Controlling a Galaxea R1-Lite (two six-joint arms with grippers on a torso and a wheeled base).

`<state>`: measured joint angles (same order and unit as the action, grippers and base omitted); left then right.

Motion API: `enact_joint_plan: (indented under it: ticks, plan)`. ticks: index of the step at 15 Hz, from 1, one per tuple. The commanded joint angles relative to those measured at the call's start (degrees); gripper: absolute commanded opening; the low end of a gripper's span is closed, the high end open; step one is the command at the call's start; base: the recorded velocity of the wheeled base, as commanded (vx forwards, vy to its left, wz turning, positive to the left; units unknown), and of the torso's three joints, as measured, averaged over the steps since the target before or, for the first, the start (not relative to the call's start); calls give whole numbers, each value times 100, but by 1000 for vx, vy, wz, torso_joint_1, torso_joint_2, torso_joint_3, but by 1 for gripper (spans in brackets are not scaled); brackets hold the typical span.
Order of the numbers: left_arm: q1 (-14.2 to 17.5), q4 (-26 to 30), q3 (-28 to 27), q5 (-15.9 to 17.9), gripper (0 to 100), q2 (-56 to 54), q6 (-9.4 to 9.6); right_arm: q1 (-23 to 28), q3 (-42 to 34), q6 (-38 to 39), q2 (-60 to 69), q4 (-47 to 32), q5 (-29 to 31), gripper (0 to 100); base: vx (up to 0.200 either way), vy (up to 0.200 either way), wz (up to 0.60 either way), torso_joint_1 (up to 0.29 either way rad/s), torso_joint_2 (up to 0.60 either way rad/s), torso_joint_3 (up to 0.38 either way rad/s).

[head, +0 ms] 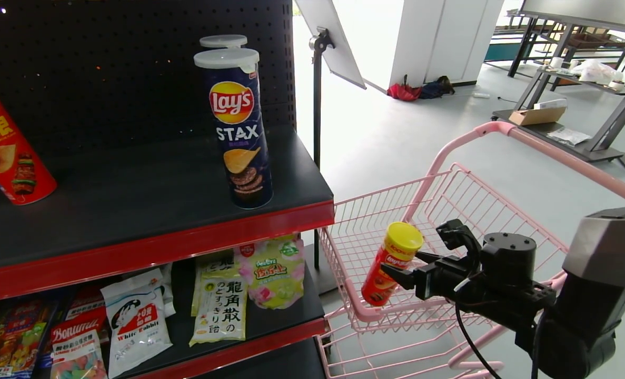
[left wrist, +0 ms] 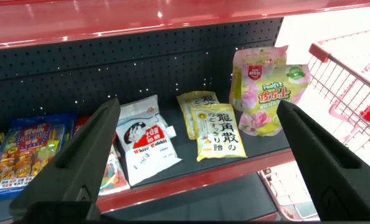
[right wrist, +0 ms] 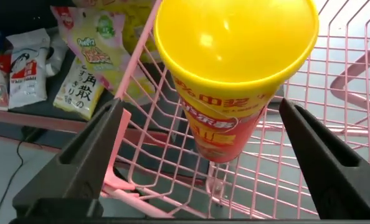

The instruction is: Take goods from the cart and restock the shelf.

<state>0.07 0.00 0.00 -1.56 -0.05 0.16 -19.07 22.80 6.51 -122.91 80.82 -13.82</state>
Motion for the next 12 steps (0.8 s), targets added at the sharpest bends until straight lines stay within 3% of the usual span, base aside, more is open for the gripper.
enact_joint_plan:
  ticks: [1, 12]
  plan:
    - [1, 0, 0, -2, 100, 5, 2, 8, 252, -9, -287, 4, 46, 100, 0, 0, 0, 0, 0, 0]
    - [1, 0, 0, -2, 100, 5, 28, 17, 1078, 8, -937, 4, 398, 100, 0, 0, 0, 0, 0, 0]
